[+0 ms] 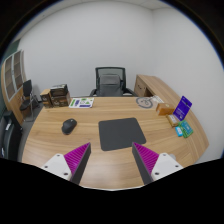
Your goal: Arrange mouse
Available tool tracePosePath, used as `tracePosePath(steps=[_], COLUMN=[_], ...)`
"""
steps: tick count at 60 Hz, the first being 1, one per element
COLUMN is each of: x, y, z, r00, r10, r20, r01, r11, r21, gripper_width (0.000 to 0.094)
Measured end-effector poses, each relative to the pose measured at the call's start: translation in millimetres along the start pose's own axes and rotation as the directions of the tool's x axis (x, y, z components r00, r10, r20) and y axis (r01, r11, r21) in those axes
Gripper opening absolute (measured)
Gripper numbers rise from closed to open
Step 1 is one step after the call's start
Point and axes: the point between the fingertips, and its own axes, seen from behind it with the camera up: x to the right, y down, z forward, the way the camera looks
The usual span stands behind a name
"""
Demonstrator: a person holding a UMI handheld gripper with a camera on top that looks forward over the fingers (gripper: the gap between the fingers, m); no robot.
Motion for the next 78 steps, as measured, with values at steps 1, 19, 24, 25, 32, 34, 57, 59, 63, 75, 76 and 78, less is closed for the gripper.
tracePosePath(steps=[1,19,24,25,32,34,57,59,63,75,76,78], x=[-1,-47,-68,-73,-106,-117,-225,-231,-243,-263,-264,-266], y=[0,2,0,0,0,0,5,5,8,10,10,9], z=[0,5,9,10,19,21,67,75,90,141,145,153], r00=[1.000,0.999,0.998,0.998,0.997,0.997,0.996,0.996,0.996,0.998,0.998,0.999], r10=[0.000,-0.017,-0.018,-0.018,-0.013,-0.015,-0.016,-0.015,-0.012,-0.022,-0.023,-0.019], r20=[0.002,0.043,0.054,0.056,0.072,0.076,0.093,0.090,0.091,0.058,0.055,0.051], r01=[0.000,0.017,0.017,0.016,0.010,0.012,0.008,0.007,0.004,0.018,0.019,0.015], r11=[1.000,1.000,0.999,0.999,0.999,0.999,0.997,0.996,0.996,0.997,0.997,0.997], r21=[-0.001,0.017,0.027,0.028,0.043,0.042,0.080,0.088,0.084,0.075,0.074,0.071], gripper_width=[0.0865,0.0863,0.0857,0.0859,0.0856,0.0857,0.0864,0.0862,0.0862,0.0859,0.0860,0.0863])
